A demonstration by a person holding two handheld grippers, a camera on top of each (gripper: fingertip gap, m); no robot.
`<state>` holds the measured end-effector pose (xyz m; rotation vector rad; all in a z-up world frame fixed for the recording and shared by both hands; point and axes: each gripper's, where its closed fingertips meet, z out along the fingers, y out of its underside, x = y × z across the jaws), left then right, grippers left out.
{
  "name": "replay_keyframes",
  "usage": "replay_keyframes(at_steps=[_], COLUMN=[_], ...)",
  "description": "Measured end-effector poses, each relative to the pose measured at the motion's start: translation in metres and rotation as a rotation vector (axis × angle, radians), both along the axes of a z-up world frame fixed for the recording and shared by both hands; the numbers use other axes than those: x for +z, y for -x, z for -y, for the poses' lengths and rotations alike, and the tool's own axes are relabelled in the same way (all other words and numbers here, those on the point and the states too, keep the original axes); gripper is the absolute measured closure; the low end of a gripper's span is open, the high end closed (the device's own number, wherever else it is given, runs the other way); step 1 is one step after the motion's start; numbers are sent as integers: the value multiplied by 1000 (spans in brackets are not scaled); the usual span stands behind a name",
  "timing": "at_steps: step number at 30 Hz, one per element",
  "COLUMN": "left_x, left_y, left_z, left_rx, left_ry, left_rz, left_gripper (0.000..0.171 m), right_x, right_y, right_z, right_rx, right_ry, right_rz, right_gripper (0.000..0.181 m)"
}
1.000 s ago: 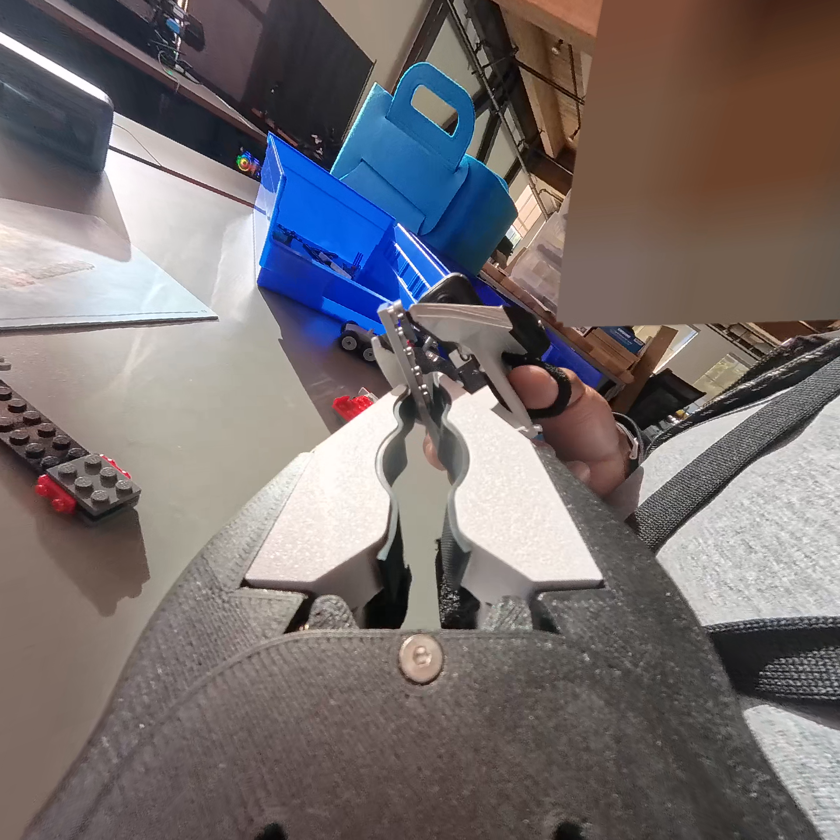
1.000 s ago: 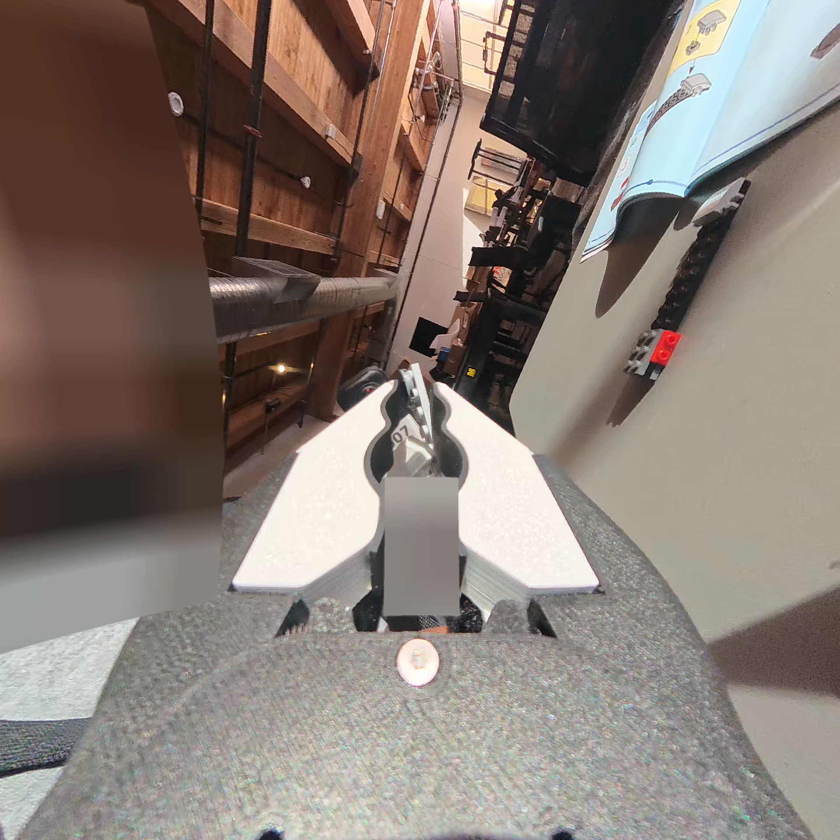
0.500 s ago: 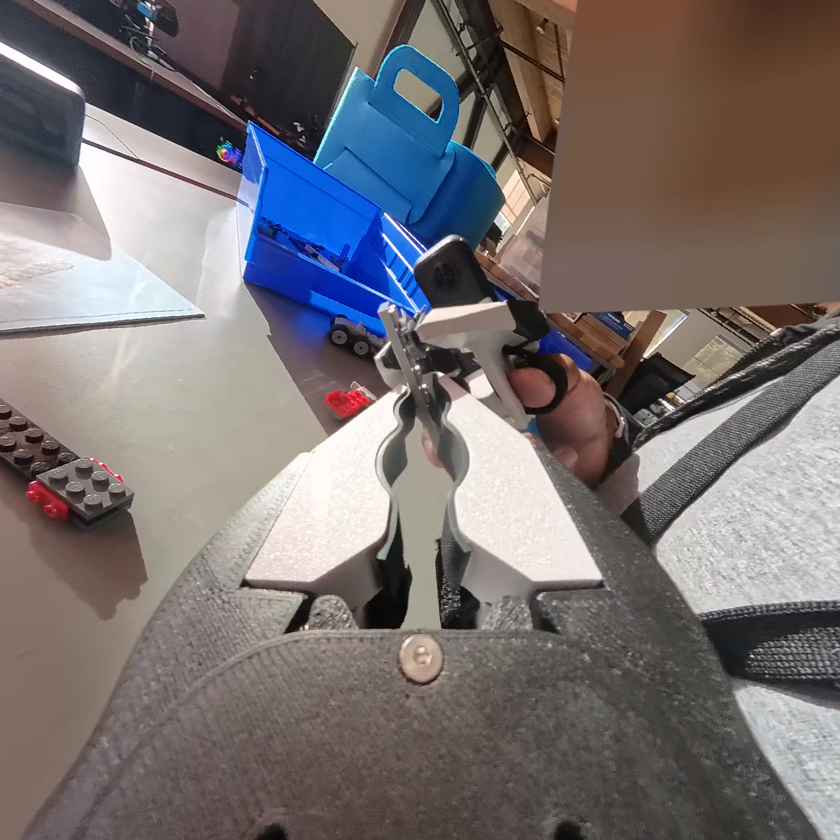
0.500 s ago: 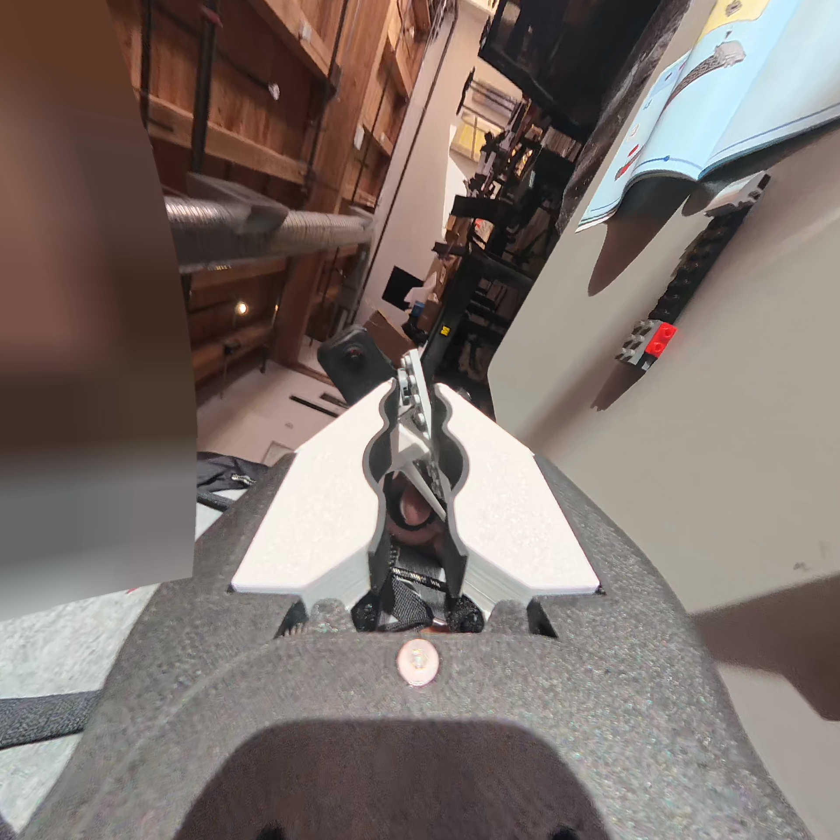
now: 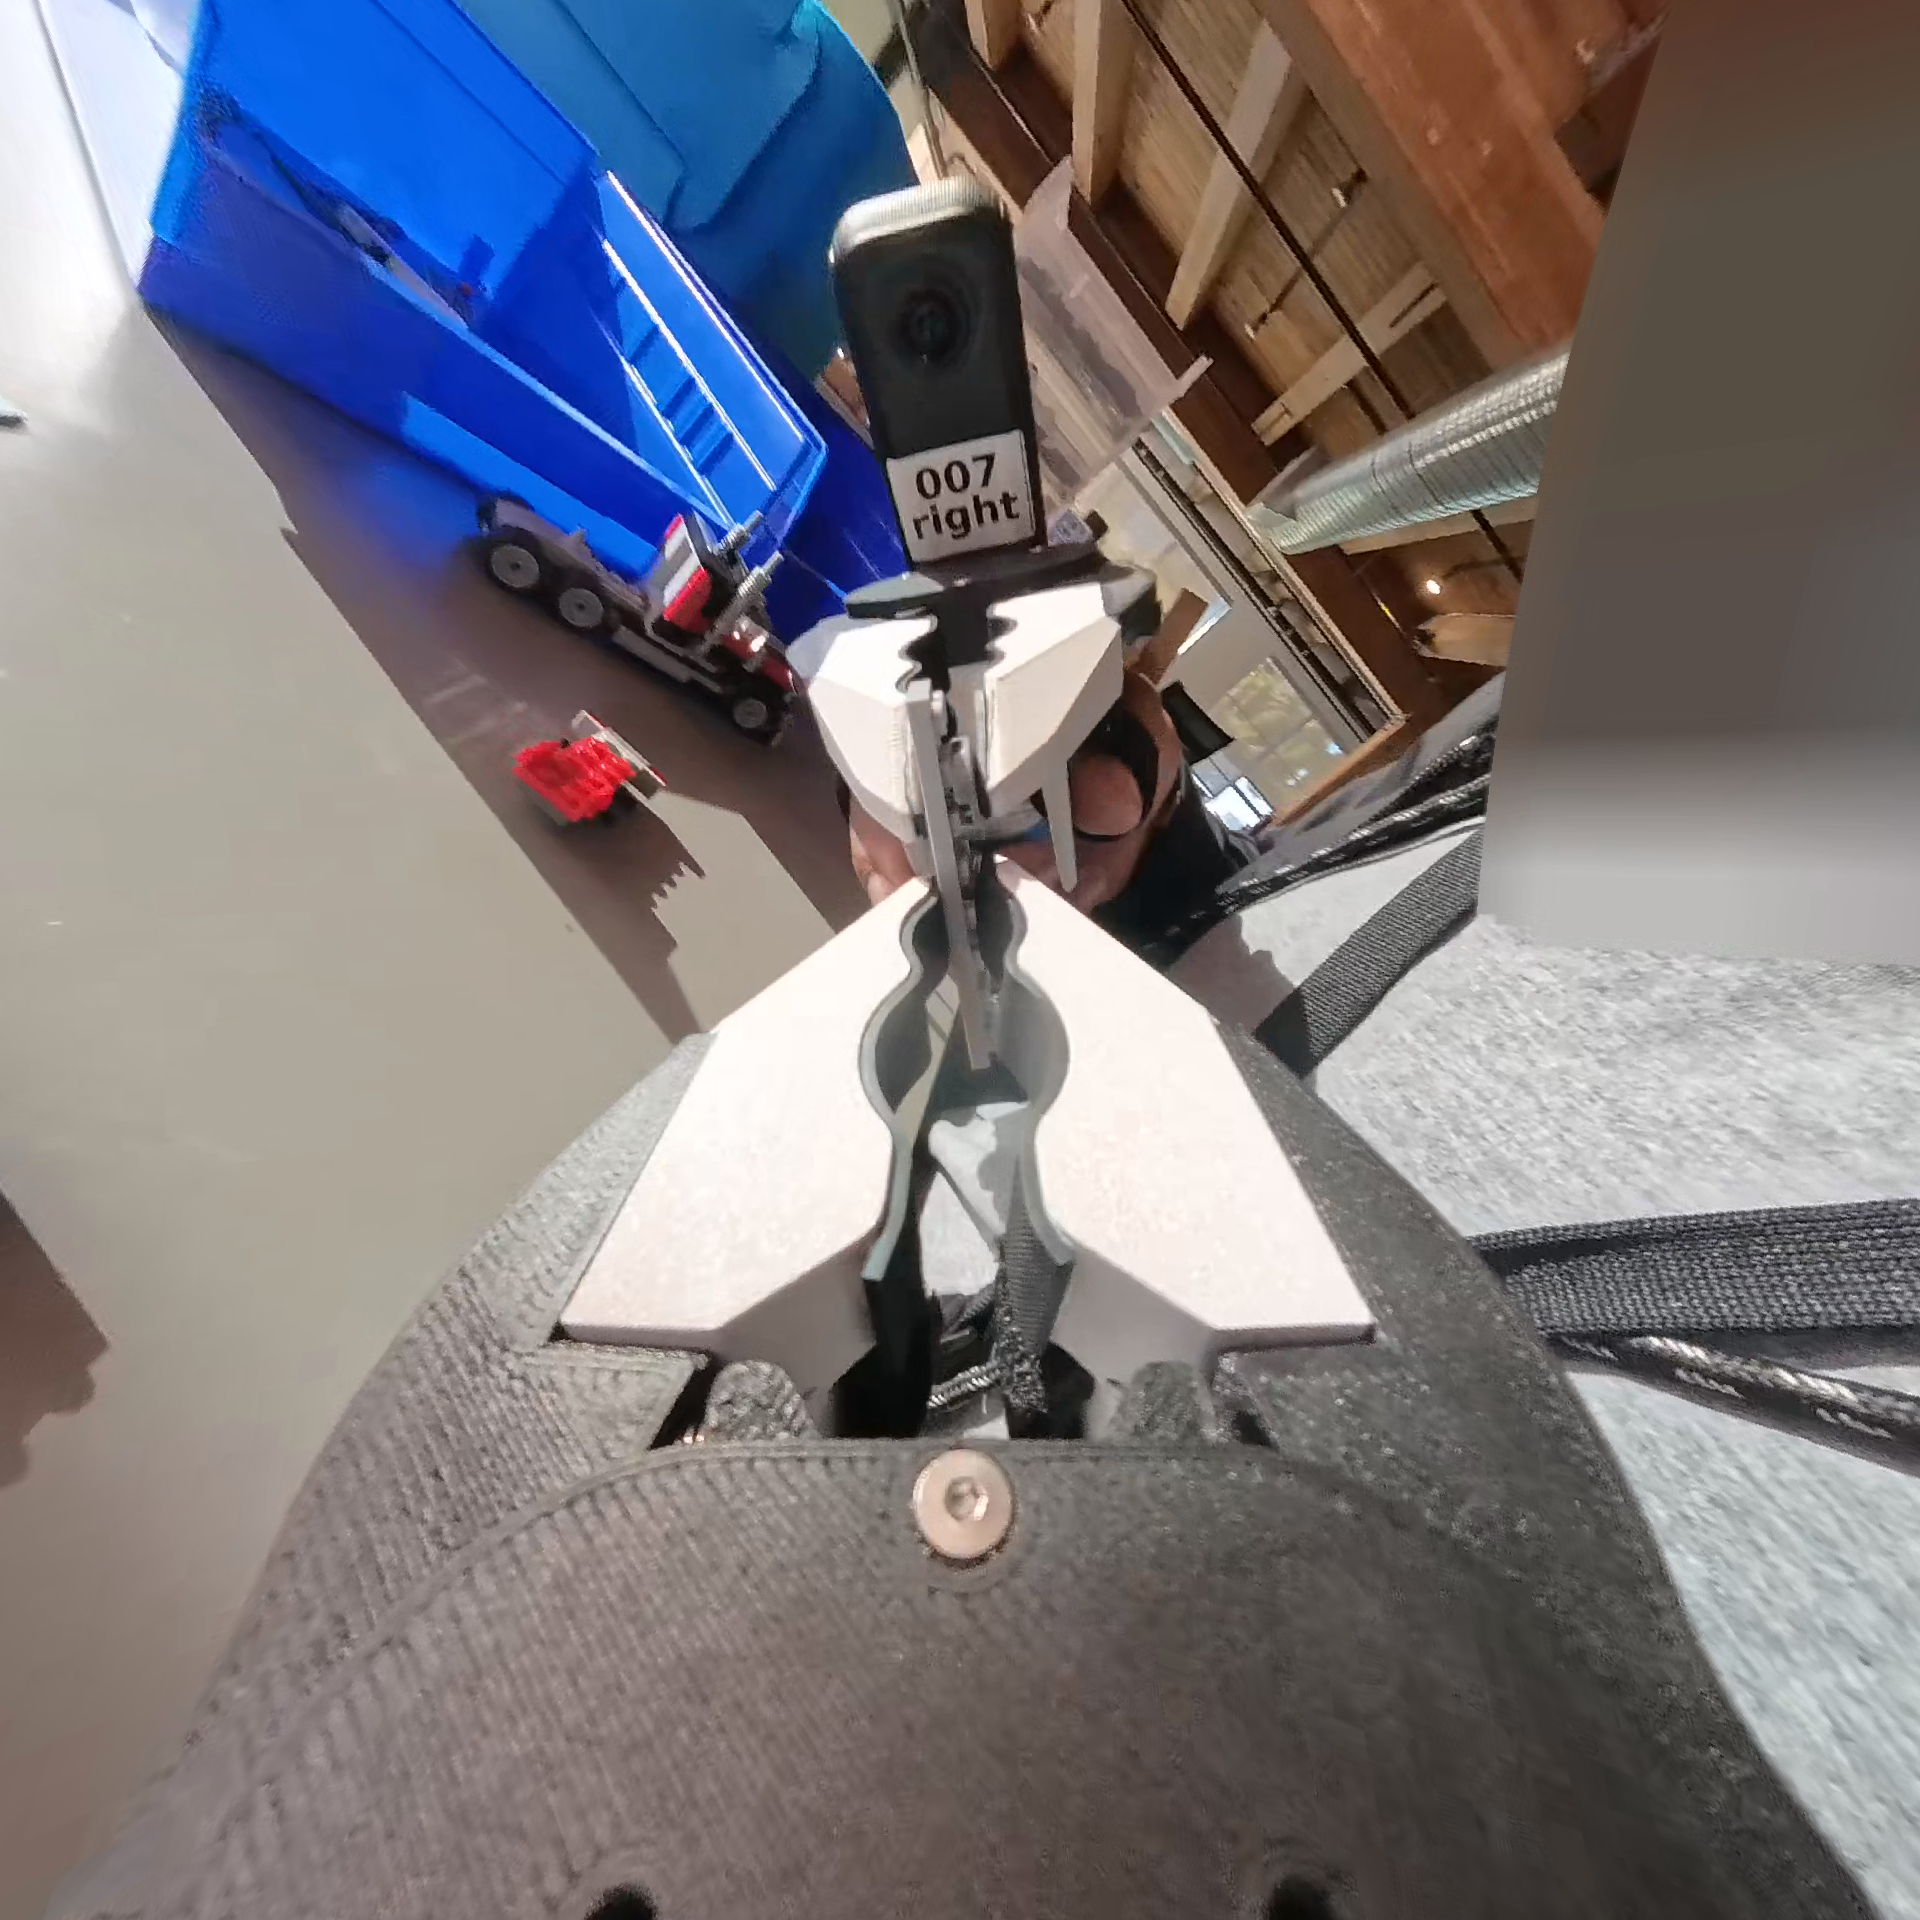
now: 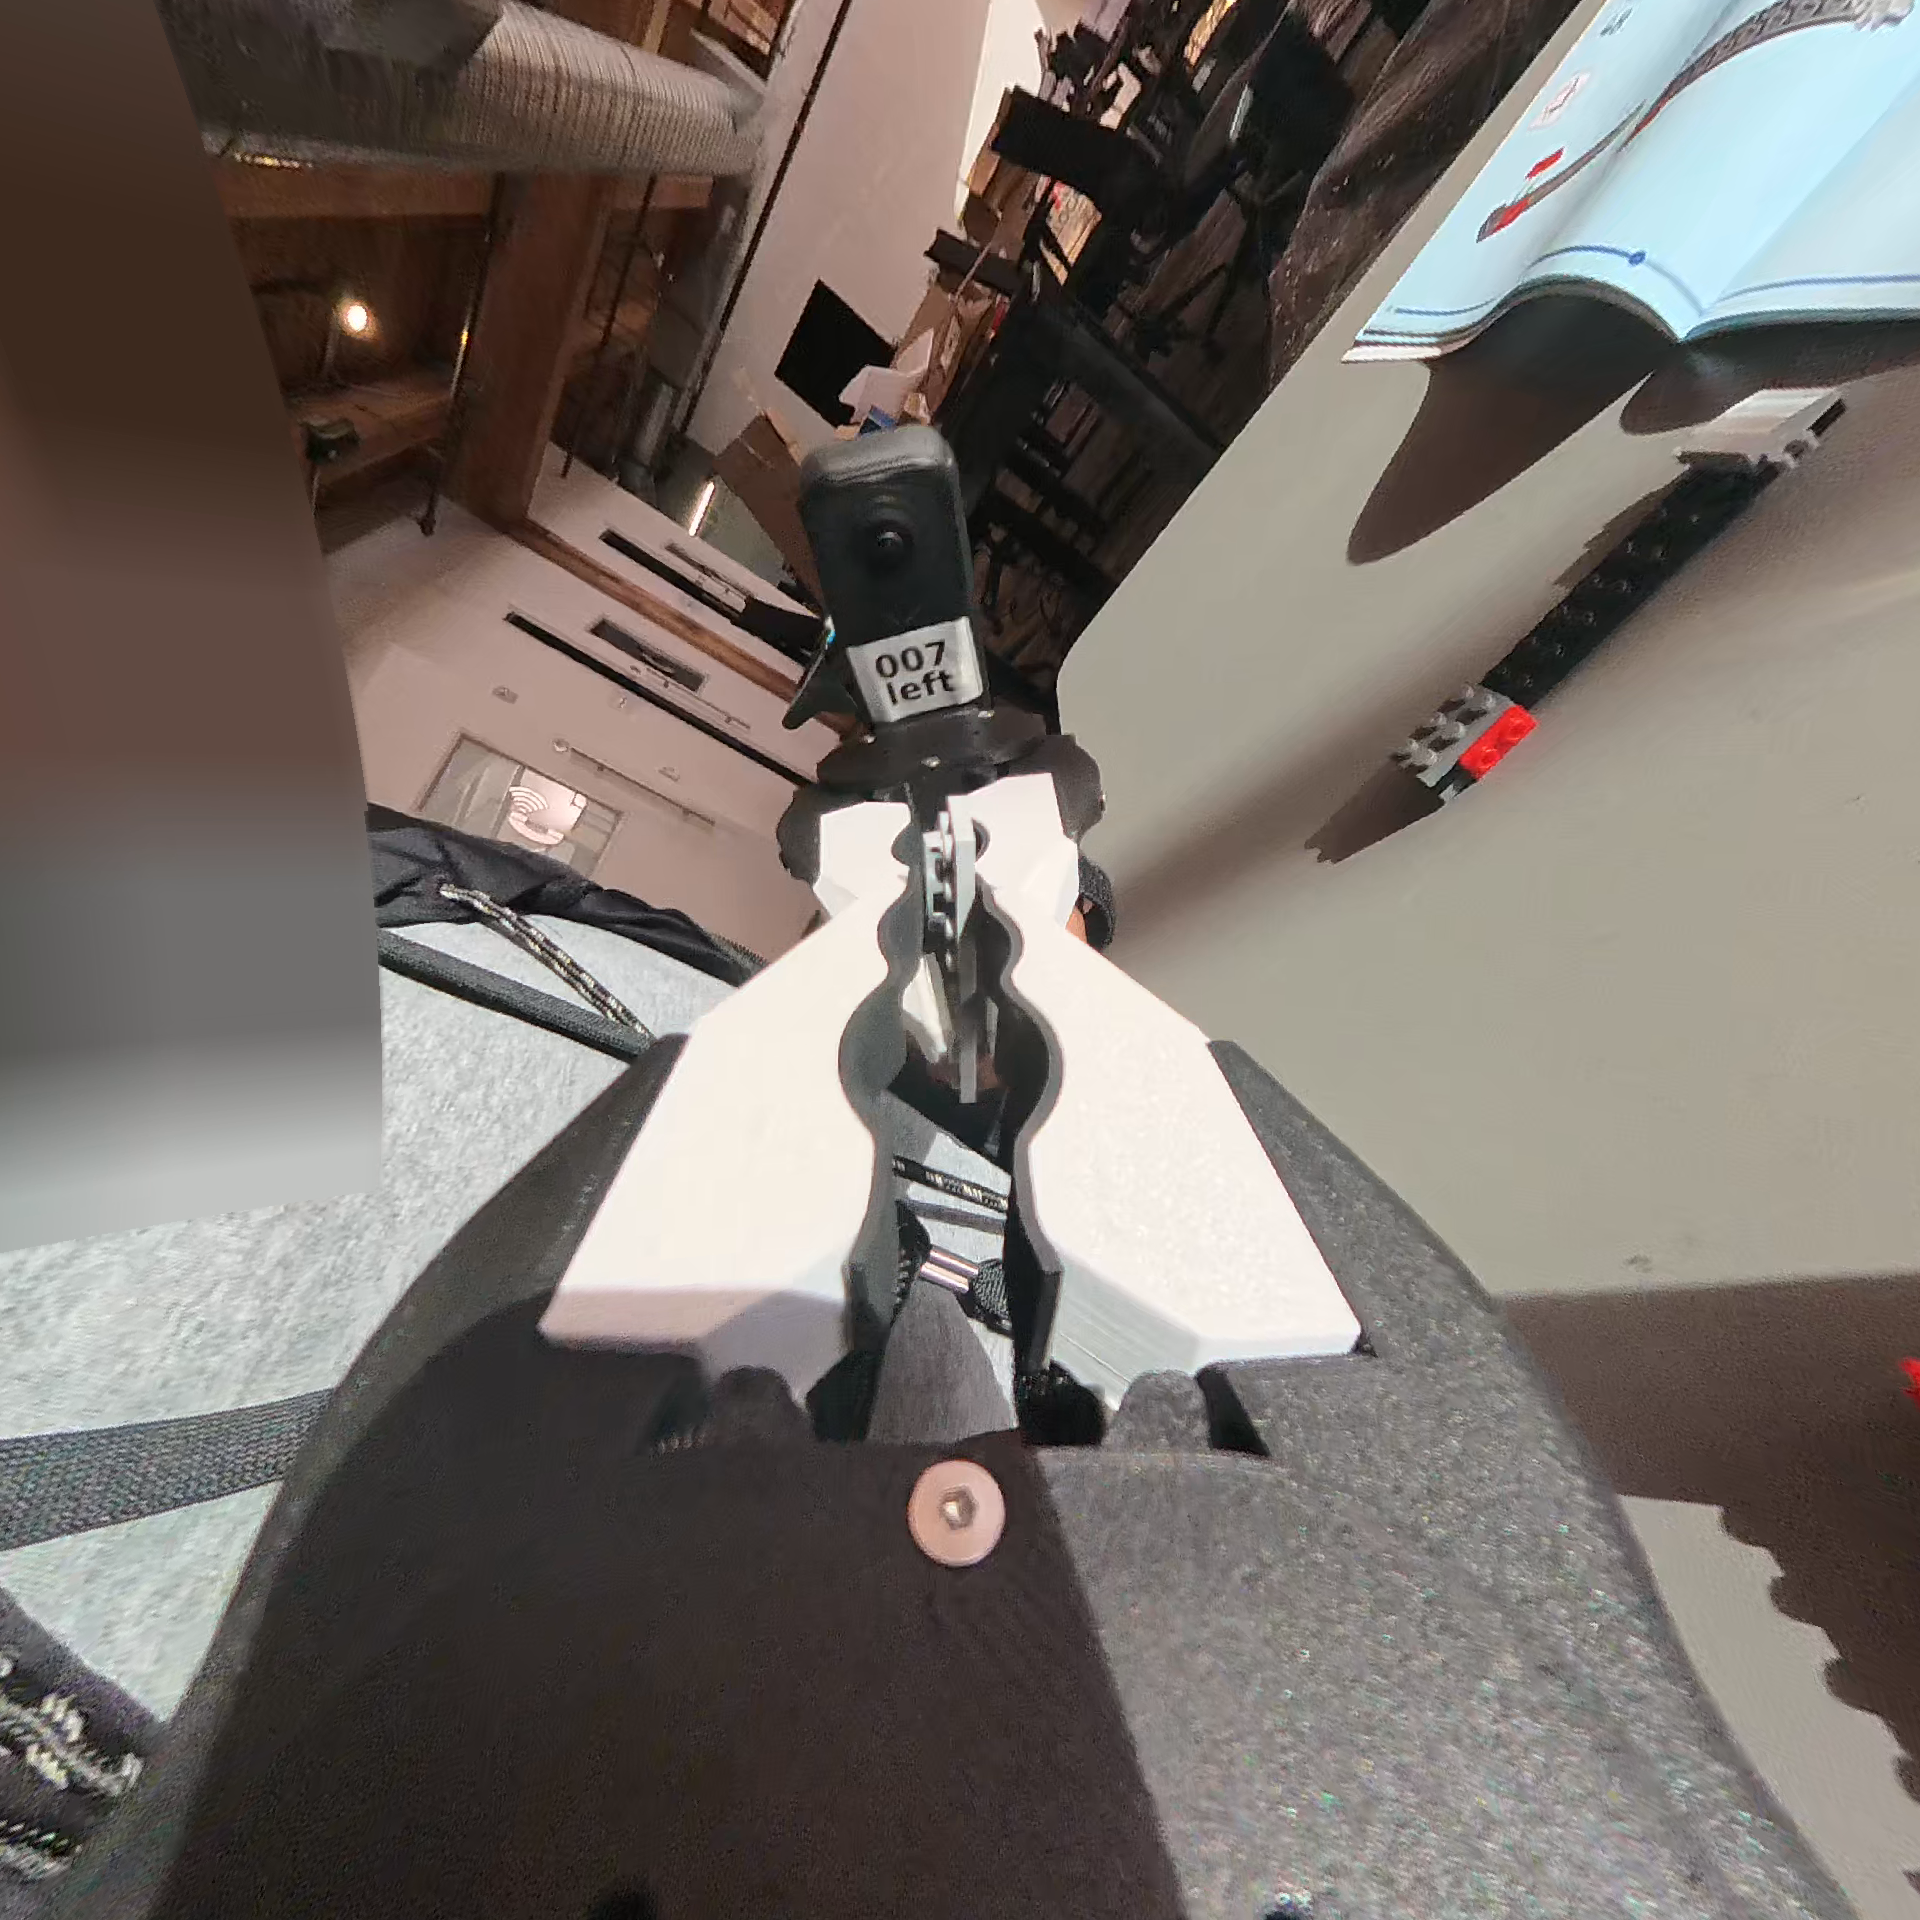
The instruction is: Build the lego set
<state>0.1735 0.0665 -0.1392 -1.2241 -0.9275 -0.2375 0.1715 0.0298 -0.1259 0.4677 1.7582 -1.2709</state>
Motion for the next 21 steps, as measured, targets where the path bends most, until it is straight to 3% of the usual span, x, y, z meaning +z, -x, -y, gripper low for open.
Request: replay_keyframes(at_steps=[21], left_x=[-34], left_y=[-13], left_z=[-1], left_rx=[-175], left_ry=[103], left_rz=[304], left_gripper=[167], right_x=[-35], right_y=[-1], right_z=[-8], right_rx=[65], right_ry=[-161], right_rz=[-107], right_gripper=[169])
